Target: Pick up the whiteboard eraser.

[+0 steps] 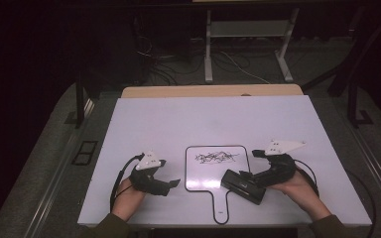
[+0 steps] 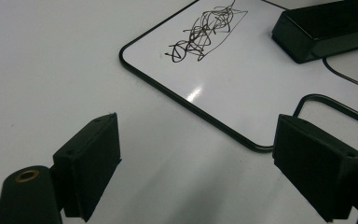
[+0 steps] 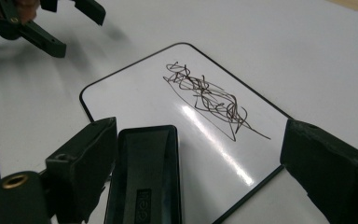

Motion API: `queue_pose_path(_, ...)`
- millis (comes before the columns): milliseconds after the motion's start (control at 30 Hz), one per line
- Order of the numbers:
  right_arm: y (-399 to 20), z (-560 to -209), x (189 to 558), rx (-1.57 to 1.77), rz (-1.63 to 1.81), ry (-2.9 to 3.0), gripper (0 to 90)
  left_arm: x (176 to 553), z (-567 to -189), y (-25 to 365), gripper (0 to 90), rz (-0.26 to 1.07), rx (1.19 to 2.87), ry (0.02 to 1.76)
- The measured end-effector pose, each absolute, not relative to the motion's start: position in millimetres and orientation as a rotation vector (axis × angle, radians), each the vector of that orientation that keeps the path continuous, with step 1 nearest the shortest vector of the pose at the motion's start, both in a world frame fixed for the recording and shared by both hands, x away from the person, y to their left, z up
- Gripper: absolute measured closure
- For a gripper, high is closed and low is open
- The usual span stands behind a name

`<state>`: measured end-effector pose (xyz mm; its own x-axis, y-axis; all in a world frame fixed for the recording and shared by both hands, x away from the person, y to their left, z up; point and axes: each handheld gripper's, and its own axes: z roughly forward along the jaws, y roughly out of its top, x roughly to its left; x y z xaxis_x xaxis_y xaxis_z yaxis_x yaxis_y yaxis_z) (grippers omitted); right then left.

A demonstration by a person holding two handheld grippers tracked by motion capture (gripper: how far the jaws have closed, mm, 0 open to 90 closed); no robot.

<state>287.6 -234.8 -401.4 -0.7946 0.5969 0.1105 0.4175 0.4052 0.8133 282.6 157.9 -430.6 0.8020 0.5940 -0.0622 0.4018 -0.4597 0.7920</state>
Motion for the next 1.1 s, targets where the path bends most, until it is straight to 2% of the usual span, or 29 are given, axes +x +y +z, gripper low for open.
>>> queue_pose_path(33,-234.8,-401.3,287.3,0.905,1.325,2.471,13.8,282.5,-430.8,158.0,14.0,0.281,2.114,0.734)
queue_pose_path(1100,-215.2,-417.6,274.4,0.866,1.040,2.693,14.2,282.3,-432.3,158.1,14.0,0.286,2.130,0.727)
